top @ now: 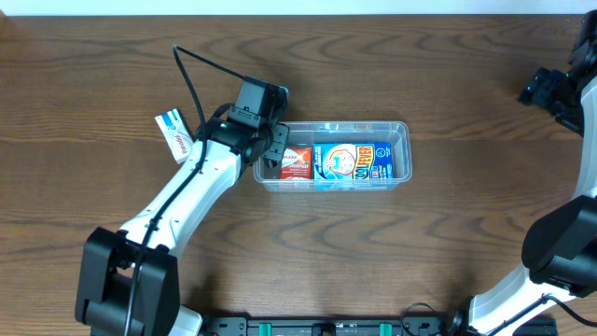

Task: Pack container
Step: 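Lower the bottle into the container and open left gripper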

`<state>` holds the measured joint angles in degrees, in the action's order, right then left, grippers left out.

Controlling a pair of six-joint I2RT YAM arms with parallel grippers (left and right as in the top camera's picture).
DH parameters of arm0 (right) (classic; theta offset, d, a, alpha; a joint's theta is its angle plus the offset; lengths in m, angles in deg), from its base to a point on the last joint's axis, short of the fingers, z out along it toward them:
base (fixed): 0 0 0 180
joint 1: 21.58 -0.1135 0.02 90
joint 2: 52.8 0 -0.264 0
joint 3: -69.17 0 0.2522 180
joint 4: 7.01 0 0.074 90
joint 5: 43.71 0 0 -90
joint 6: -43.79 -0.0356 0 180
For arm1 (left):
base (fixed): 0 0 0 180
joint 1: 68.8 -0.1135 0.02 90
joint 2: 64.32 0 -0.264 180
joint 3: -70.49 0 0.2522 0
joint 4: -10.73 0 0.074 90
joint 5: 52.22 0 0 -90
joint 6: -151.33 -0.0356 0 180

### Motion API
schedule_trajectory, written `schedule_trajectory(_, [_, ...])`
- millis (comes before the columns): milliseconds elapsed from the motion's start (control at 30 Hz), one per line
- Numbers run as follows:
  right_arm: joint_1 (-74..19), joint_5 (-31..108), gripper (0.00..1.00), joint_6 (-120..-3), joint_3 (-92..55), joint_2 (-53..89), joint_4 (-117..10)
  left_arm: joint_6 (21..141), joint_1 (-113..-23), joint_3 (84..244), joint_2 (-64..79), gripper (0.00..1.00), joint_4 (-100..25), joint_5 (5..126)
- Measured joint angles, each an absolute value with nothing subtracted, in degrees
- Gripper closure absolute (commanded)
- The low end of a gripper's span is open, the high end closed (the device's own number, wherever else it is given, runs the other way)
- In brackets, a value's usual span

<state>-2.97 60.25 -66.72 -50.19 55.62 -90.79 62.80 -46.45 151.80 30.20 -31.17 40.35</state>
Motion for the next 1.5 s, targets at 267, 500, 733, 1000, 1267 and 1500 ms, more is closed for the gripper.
schedule_trajectory(267, [-2.97,60.25,0.01,-66.72,-50.19,55.62,-90.79,62.80,-46.45,151.80,30.24,0.66,-31.15,40.35])
schedule_trajectory(500, [-2.97,60.25,0.01,-66.72,-50.19,55.62,-90.79,62.80,-46.45,151.80,30.48,0.66,-31.15,40.35])
schedule_trajectory(733, [-2.97,60.25,0.01,-66.72,-50.19,55.62,-90.79,62.80,-46.45,151.80,30.52,0.65,-31.12,40.35])
schedule_trajectory(1000, [-2.97,60.25,0.01,-66.72,-50.19,55.62,-90.79,62.82,-46.45,151.80,30.52,0.56,-31.10,40.35])
schedule_trajectory(1267, [-2.97,60.25,0.01,-66.72,-50.19,55.62,-90.79,62.85,-46.45,151.80,30.52,0.56,-30.47,40.32])
schedule_trajectory(1500, [-2.97,60.25,0.01,-66.72,-50.19,55.62,-90.79,62.82,-46.51,152.06,29.96,0.56,-30.23,40.35])
